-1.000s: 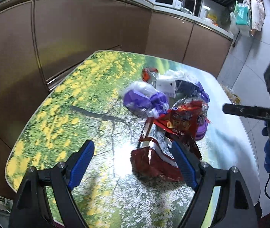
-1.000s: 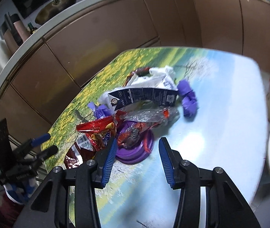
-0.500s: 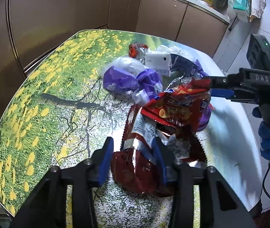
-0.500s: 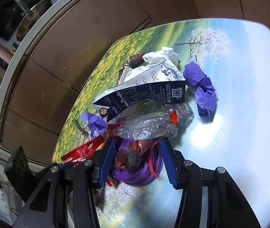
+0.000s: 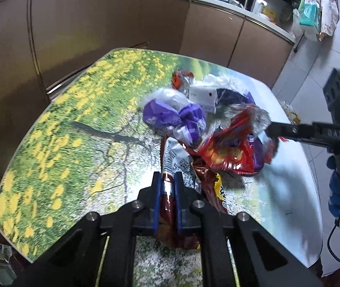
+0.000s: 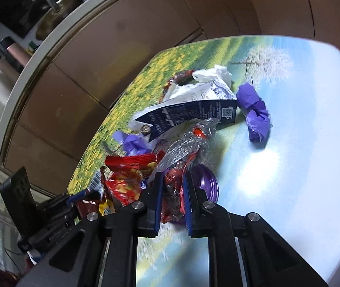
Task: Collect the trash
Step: 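Grasp the red-brown snack bag with the left gripper while the right grasps clear plastic wrapper, then carry both held wrappers to the white bin and open both grippers over it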
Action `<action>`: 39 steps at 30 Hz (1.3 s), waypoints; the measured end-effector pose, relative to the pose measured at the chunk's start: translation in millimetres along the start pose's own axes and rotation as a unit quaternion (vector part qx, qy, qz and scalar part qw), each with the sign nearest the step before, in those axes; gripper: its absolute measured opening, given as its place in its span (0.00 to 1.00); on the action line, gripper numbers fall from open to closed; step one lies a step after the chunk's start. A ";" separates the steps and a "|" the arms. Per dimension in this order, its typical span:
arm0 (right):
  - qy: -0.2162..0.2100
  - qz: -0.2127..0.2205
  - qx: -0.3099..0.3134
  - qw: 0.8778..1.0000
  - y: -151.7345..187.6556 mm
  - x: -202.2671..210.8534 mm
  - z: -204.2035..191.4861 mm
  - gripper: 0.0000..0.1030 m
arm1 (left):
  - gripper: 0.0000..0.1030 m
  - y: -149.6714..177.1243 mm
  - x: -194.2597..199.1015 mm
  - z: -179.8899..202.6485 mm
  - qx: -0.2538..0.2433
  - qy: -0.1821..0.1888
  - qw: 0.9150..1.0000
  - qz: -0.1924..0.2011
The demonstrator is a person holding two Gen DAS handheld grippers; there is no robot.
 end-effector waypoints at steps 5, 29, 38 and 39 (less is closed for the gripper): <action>-0.019 0.021 0.008 1.000 10.2 28.4 5.7 0.15 | 0.08 -1.9 22.5 -1.7 0.014 -0.024 0.999 0.017; 0.175 0.234 -0.126 0.948 15.8 221.0 227.8 0.15 | 0.08 -160.7 -69.4 279.9 -0.184 0.124 0.974 0.035; 0.245 0.235 -0.181 0.923 -2.3 224.3 333.1 0.15 | 0.08 -209.4 -178.1 428.5 -0.245 0.172 0.954 -0.013; 0.248 0.234 -0.185 0.921 -4.4 221.9 340.1 0.15 | 0.08 -211.8 -190.3 442.3 -0.252 0.173 0.952 -0.018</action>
Point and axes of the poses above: each gripper's, at about its wrist camera, not at the fingertips, and x roughly against the way its jaws point, z to its right, y to its underside, the point moved 1 cm from there along -x, roughly the way its jaws point, and after that the axes turned 9 degrees about -x, right-handed, at the moved point
